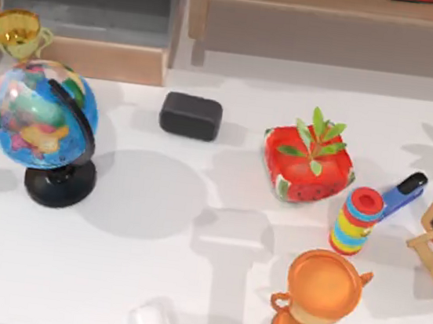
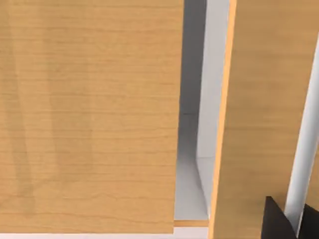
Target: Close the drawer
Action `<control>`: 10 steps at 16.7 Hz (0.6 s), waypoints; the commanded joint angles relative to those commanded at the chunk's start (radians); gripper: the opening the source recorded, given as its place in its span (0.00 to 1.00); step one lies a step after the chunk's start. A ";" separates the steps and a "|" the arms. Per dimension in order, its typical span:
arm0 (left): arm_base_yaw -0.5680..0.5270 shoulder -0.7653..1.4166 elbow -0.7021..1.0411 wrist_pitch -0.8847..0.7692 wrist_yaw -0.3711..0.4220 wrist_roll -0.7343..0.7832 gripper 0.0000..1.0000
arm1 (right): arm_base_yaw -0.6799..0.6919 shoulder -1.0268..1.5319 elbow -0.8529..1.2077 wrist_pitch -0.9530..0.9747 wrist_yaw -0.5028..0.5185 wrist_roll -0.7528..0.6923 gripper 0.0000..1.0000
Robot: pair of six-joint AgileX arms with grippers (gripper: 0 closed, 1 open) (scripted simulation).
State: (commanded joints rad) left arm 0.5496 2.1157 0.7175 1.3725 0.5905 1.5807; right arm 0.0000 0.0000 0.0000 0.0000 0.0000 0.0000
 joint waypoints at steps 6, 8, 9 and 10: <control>-0.007 0.010 0.013 -0.014 -0.008 -0.001 0.00 | 0.000 0.000 0.000 0.000 0.000 0.000 1.00; -0.021 0.029 0.047 -0.035 -0.018 -0.001 0.00 | 0.000 0.000 0.000 0.000 0.000 0.000 1.00; -0.031 0.042 0.075 -0.049 -0.028 -0.001 0.00 | 0.000 0.000 0.000 0.000 0.000 0.000 1.00; -0.042 0.056 0.109 -0.066 -0.040 -0.002 0.00 | 0.000 0.000 0.000 0.000 0.000 0.000 1.00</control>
State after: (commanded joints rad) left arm 0.5073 2.1713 0.8263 1.3068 0.5506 1.5788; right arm 0.0000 0.0000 0.0000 0.0000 0.0000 0.0000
